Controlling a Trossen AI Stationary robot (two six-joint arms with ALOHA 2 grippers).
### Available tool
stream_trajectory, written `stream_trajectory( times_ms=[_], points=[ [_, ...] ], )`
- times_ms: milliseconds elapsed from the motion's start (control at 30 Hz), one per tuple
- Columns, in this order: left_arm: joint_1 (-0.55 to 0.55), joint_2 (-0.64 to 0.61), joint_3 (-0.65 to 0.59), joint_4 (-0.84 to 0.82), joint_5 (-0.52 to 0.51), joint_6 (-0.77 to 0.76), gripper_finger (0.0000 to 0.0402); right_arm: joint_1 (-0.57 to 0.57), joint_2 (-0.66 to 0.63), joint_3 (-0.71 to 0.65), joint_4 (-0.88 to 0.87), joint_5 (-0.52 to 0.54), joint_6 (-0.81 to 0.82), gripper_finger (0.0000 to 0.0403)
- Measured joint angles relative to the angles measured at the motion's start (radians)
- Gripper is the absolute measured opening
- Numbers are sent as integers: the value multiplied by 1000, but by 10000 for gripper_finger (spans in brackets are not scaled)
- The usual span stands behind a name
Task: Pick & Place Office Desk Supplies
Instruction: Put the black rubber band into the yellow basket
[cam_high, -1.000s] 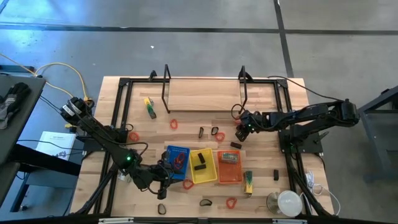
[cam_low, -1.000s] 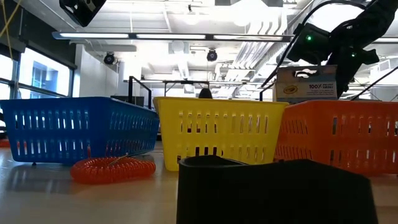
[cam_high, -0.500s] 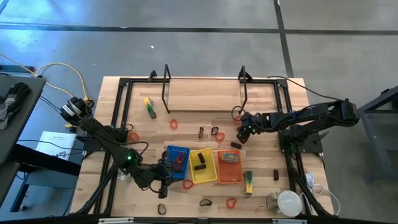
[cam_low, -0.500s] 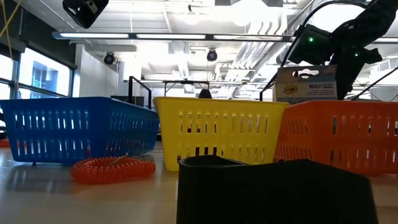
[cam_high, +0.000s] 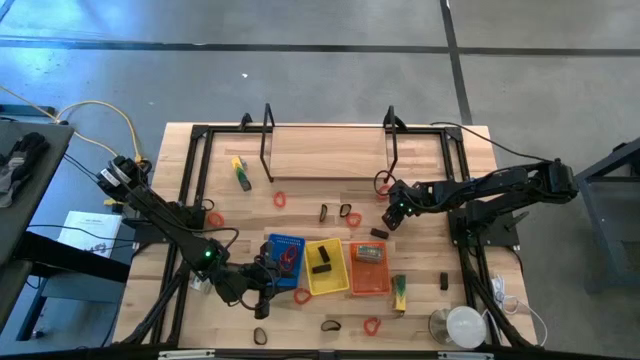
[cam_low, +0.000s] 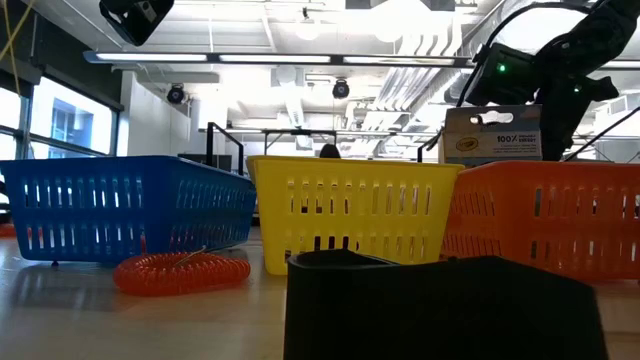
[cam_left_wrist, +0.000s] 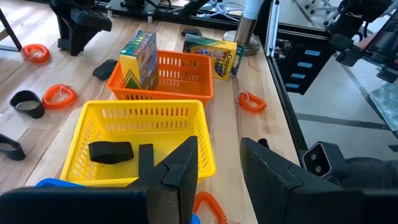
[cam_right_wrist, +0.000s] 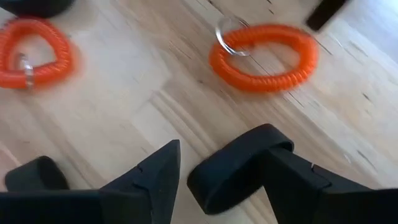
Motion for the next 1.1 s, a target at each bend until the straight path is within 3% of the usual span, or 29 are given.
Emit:
stream_trajectory(
  times_ms=[233, 533, 800, 1000, 1100],
  points=[
    [0, 0, 0, 0, 0, 0, 116, -4, 0, 0, -36, 12, 5, 140],
    [0, 0, 0, 0, 0, 0, 116, -4, 0, 0, -40, 78, -9, 10],
    [0, 0, 0, 0, 0, 0, 116, 26, -58, 15, -41, 159, -49, 3],
    [0, 0, 0, 0, 0, 0, 116, 148, -179, 108, -21, 308, -127, 3],
    [0, 0, 0, 0, 0, 0, 116, 241, -225, 154, 105, 318, -242, 3]
  ],
)
